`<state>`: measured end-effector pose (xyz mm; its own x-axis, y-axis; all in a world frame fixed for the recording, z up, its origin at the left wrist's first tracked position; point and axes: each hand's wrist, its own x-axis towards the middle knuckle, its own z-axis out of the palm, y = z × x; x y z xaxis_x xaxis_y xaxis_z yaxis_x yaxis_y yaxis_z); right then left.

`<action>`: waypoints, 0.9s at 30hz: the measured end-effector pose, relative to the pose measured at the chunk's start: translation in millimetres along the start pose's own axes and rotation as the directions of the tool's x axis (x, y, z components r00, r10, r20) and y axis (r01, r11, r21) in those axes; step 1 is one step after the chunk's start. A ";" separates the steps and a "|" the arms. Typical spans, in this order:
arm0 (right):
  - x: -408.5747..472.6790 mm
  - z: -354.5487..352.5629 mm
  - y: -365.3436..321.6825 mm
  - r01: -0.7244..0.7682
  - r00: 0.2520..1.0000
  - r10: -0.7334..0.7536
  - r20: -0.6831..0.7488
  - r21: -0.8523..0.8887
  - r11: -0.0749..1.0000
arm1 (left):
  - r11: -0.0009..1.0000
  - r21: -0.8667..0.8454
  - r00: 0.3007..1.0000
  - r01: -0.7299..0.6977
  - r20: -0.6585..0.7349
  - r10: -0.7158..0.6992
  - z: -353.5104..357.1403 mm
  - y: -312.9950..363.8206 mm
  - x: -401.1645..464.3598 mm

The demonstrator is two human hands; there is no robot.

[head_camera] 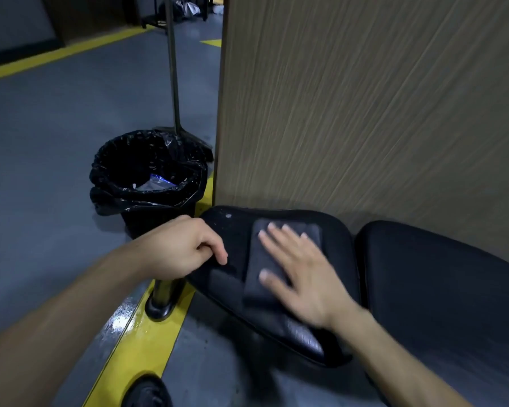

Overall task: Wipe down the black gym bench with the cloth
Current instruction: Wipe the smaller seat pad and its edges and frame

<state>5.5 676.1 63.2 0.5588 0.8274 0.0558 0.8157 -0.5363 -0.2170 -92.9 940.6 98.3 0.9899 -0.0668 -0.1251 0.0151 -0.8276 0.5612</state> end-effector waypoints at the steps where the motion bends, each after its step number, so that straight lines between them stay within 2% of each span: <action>1: 21.4 -1.6 10.6 -0.092 0.996 0.092 -0.011 0.004 0.996 | 1.000 -0.006 1.000 0.003 -0.009 -0.003 0.4 -1.4 -3.1; 3: 60.1 -0.4 19.6 -0.280 0.960 0.281 0.002 -0.046 0.959 | 1.000 -0.017 1.000 -0.001 -0.027 0.001 -0.3 -3.3 -9.2; 5: 78.1 7.0 1.5 -0.332 0.942 0.335 0.013 -0.106 0.937 | 1.000 -0.029 0.999 0.003 -0.040 -0.004 -2.7 -6.5 -14.4; 6: 76.6 10.2 -15.0 -0.293 0.955 0.297 0.014 -0.117 0.949 | 0.999 -0.037 0.999 0.009 -0.045 -0.011 -4.5 -8.2 -16.4; 9: 40.5 18.2 -56.0 -0.025 1.000 0.026 0.006 -0.075 0.997 | 0.998 -0.060 0.999 0.017 -0.044 -0.020 -8.2 -13.2 -18.8; 11: 31.7 16.0 -50.8 0.047 0.999 -0.046 0.018 -0.022 0.999 | 0.996 -0.086 0.999 0.020 -0.037 -0.024 -9.9 -15.5 -19.5; 13: 52.3 9.0 -29.2 -0.014 1.000 0.013 0.004 0.009 1.000 | 0.995 -0.093 0.999 0.025 -0.040 -0.029 -10.5 -18.0 -20.1; 15: 84.8 3.0 -11.7 -0.142 0.990 0.143 0.015 -0.022 0.990 | 0.995 -0.088 0.998 0.040 -0.044 -0.044 -10.2 -20.6 -22.6; 17: 117.2 2.2 -7.4 -0.257 0.963 0.263 0.059 -0.084 0.963 | 0.995 -0.072 0.996 0.070 -0.049 -0.074 -11.4 -24.7 -27.0; 19: 141.6 6.9 -18.1 -0.294 0.947 0.306 0.097 -0.114 0.949 | 0.991 -0.060 0.990 0.119 -0.066 -0.123 -15.8 -30.0 -32.9; 21: 150.0 13.0 -37.7 -0.221 0.970 0.231 0.082 -0.112 0.969 | 0.982 -0.063 0.977 0.178 -0.106 -0.184 -22.8 -37.6 -38.0; 23: 139.9 20.1 -63.4 -0.036 0.998 0.040 0.051 -0.083 0.996 | 0.973 -0.067 0.959 0.222 -0.164 -0.231 -29.9 -46.8 -41.1; 25: 115.3 31.1 -85.9 0.206 0.978 -0.203 0.046 -0.075 0.976 | 0.967 -0.066 0.936 0.248 -0.241 -0.256 -35.3 -52.8 -42.4; 27: 95.7 36.2 -91.8 0.350 0.936 -0.347 0.052 -0.050 0.936 | 0.961 -0.080 0.919 0.266 -0.282 -0.277 -36.6 -54.5 -43.3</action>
<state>-21.2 810.6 53.2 0.2321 0.9696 0.0769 0.9660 -0.2205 -0.1351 -131.4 1009.0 103.1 0.9448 0.3252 -0.0402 0.2887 -0.7682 0.5714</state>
